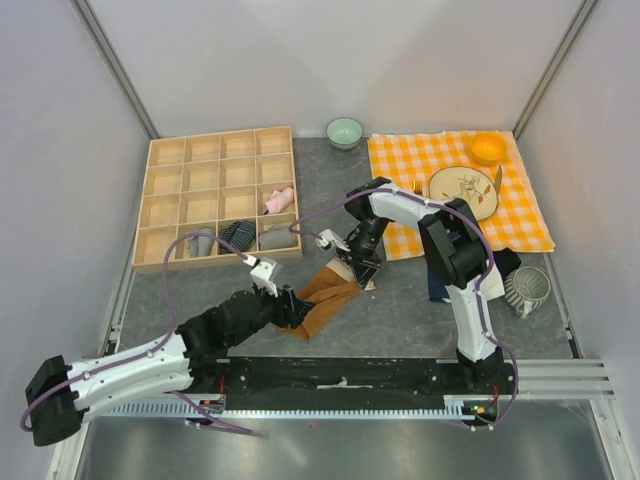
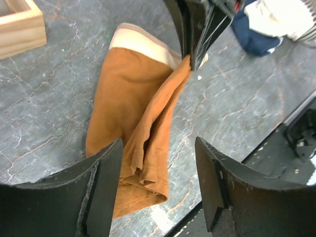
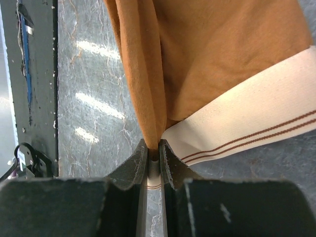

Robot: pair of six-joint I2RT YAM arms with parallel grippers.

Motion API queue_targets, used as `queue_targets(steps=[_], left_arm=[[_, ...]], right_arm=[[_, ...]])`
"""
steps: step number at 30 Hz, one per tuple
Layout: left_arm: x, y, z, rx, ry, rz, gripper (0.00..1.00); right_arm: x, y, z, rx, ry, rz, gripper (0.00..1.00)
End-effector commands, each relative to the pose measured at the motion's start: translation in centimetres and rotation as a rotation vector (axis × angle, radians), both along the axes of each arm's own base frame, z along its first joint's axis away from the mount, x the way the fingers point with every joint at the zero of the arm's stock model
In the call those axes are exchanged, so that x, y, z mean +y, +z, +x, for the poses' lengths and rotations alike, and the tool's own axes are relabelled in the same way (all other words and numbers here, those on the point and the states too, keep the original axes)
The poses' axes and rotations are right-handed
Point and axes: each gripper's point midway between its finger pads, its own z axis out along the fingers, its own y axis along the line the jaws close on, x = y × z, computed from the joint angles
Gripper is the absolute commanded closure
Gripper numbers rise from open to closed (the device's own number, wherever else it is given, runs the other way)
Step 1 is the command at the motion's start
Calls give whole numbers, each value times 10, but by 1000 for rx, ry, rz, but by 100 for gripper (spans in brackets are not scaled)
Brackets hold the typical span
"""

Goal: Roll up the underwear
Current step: Fold the underwear at the center of the board.

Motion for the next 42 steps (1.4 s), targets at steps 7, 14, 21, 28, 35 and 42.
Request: queue_targets(steps=[7,14,21,28,35,42], left_arm=[[14,16,29,2,111,-75,38],[-6,15,62,32,8,-97,55],[-53,28,67,-29,-240,-123,62],[-62,32,73,-76,-280,-111,59],[-82,6,90,12,-281,-117,59],[-105,-12,104,69,-294,-172,59]], right_arm=[[-5,10,-13,9,1,15,96],[-10,13,-20,-10,1,23,96],[-14,13,-24,-12,-3,17,96],[-25,20,-25,-33,-19,21,97],[-37,19,-30,-44,-31,5,97],[-44,15,-32,-49,-41,-7,96]])
